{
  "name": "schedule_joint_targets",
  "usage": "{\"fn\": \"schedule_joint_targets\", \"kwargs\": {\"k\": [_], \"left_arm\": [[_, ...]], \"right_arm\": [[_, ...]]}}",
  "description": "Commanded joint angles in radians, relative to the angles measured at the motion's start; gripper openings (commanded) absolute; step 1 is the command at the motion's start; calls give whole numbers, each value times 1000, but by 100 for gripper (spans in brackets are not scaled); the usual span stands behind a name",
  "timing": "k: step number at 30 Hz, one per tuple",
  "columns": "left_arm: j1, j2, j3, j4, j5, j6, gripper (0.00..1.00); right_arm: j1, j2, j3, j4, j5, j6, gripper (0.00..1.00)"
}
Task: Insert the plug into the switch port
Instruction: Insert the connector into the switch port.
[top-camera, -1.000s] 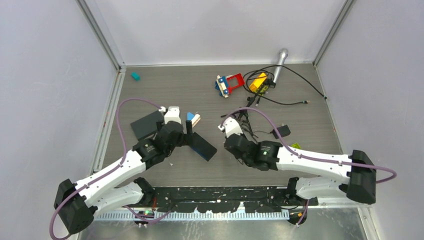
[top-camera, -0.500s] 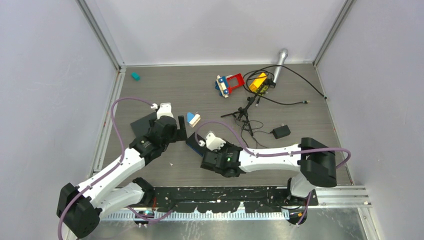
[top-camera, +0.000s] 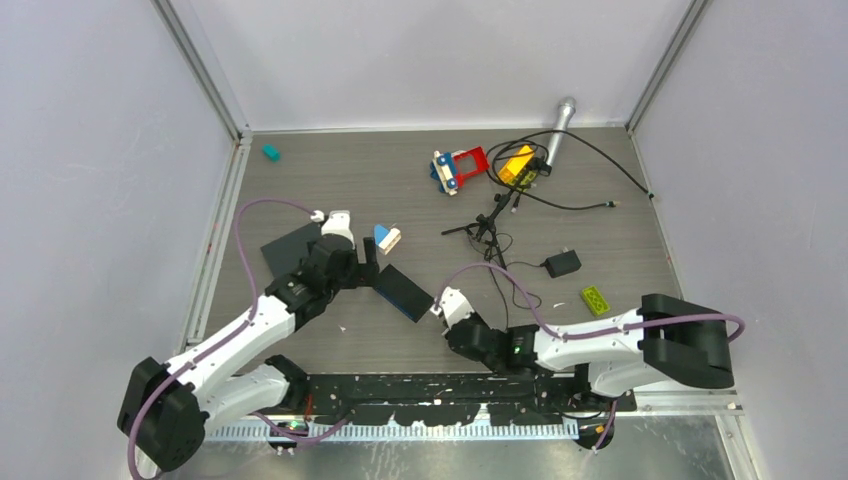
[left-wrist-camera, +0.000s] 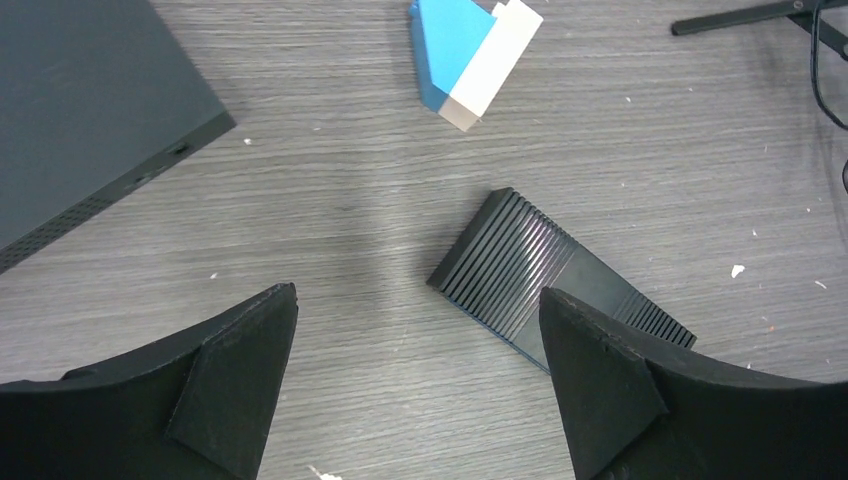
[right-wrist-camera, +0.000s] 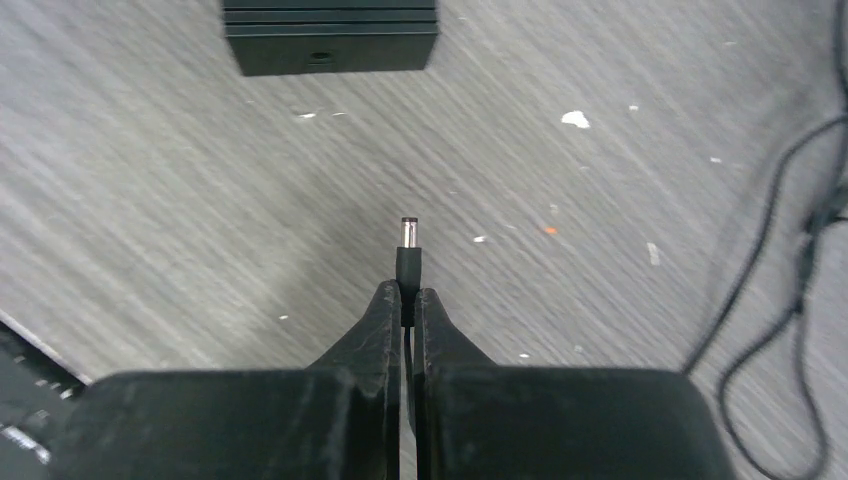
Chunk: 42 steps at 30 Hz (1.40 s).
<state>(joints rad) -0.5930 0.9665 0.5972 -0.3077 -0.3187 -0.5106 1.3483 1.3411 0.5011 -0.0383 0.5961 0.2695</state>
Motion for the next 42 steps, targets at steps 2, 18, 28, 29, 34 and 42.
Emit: {"fn": "schedule_joint_targets", "kwargs": {"k": [2,18,28,29,34,42], "left_arm": [[7,48,-38,191,85,61,93],[124,311,-49,423,352,24,91],[124,362,-62,482,393,4,79],[124,367,-61,482,392,3,78],[124,408,-37,450,383,6,70],[124,440,-31,450,421,15,66]], "right_arm": [[2,-50,-116,406,-149,-12,1],[-139,35,-139,528,-314,-24,0],[-184,87,-154,588,-386,-33,0],[-185,96,-151,591,-386,-36,0],[-184,124,-151,619,-365,-45,1],[-185,167,-83,560,-380,-52,0]]}}
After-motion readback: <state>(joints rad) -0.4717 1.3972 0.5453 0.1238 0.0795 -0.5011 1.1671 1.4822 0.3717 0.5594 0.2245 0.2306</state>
